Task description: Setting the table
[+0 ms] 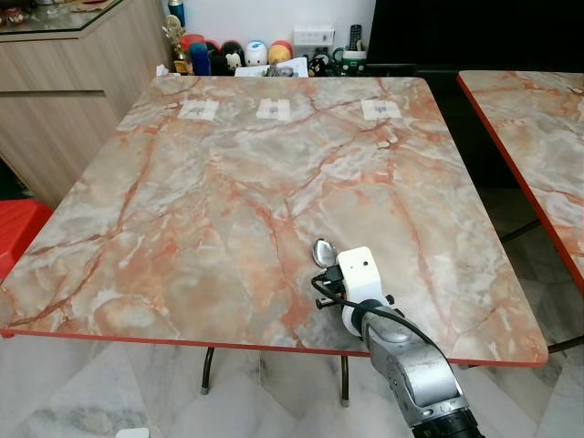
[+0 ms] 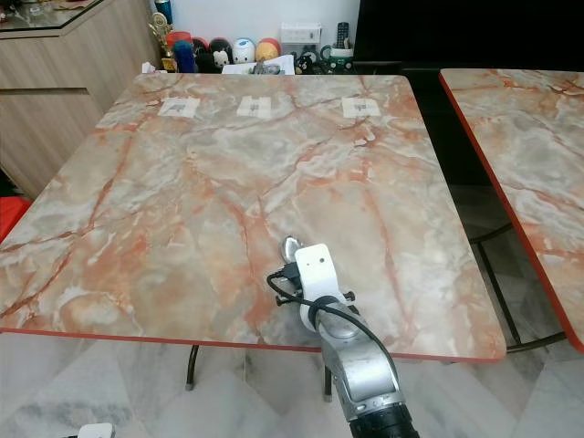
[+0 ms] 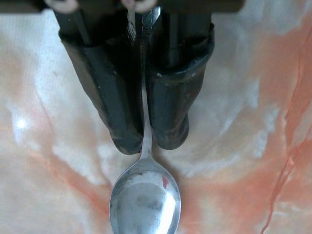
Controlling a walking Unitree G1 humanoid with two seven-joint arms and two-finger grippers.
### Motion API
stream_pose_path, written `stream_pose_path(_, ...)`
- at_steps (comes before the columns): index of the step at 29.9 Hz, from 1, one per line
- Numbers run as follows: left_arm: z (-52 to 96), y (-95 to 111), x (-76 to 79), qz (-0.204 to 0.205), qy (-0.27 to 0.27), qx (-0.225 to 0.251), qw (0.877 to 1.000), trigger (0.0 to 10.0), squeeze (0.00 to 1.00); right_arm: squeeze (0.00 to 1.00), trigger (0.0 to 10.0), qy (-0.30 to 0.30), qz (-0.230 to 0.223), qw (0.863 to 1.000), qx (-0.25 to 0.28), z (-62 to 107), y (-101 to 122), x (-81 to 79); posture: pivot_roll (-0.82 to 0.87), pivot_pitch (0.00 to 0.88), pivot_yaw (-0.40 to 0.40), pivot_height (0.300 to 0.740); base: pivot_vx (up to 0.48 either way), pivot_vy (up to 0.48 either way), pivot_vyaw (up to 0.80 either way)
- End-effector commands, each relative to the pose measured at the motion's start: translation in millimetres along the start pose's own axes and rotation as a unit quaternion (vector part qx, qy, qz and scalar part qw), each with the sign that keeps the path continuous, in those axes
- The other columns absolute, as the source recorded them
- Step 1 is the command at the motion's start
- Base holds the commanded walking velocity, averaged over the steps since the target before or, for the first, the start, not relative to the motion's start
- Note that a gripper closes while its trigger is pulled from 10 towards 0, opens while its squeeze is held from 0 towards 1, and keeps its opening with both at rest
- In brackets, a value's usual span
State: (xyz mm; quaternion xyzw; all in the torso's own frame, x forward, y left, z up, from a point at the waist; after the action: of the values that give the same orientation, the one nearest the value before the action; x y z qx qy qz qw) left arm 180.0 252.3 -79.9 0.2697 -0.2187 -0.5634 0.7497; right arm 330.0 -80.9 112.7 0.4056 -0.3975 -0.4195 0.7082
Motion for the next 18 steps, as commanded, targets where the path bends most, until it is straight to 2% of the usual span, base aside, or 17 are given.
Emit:
stream_pose_path(1,2.2,-9.5,-3.4,-0.006,0.005,-0.019,1.0,10.0,0.0,0.0,10.0,-0.01,-0.006,1.0,0.007,0.2,-1.6,2.9,0.02,0.195,0.023,0.74,0.0,0.0,0.0)
stream_pose_path(6,2.2,-9.2,-3.7,-0.008,0.006,-0.019,1.0,10.0,0.0,0.0,10.0,-0.035,-0.018,0.998,0.048,3.2,7.5,10.7,0.02,0.193,0.024,0.74,0.0,0.0,0.0)
stream_pose_path(12,2.0,-8.5,-3.7,-0.011,0.007,-0.018,1.0,10.0,0.0,0.0,10.0,-0.084,-0.001,0.99,0.117,15.1,17.8,26.9,0.0,0.19,0.031,0.74,0.0,0.0,0.0)
stream_pose_path(17,1.9,-7.9,-4.1,-0.02,0.007,-0.018,1.0,10.0,0.0,0.0,10.0,-0.065,0.027,0.986,0.153,20.0,23.8,22.4,-0.01,0.181,0.03,0.74,0.0,0.0,0.0)
stream_pose_path(18,2.0,-7.9,-4.1,-0.019,0.008,-0.016,1.0,10.0,0.0,0.0,10.0,-0.075,0.016,0.984,0.162,20.7,27.6,24.6,-0.01,0.175,0.026,0.74,0.0,0.0,0.0)
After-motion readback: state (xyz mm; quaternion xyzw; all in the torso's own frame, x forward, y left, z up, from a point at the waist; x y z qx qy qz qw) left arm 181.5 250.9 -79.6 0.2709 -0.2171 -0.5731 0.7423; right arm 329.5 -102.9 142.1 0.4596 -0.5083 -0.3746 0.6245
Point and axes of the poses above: a point about 5 cm out from each wrist's last joint towards the gripper, its own z axis pointing back from the gripper into the wrist, its own y axis along the axis of the wrist's last joint, x = y × z, the point moved 1 cm from there along -z, pointing out of the wrist towards the gripper, and after that the axes turned 10 degrees about z, right-handed, at the moved point
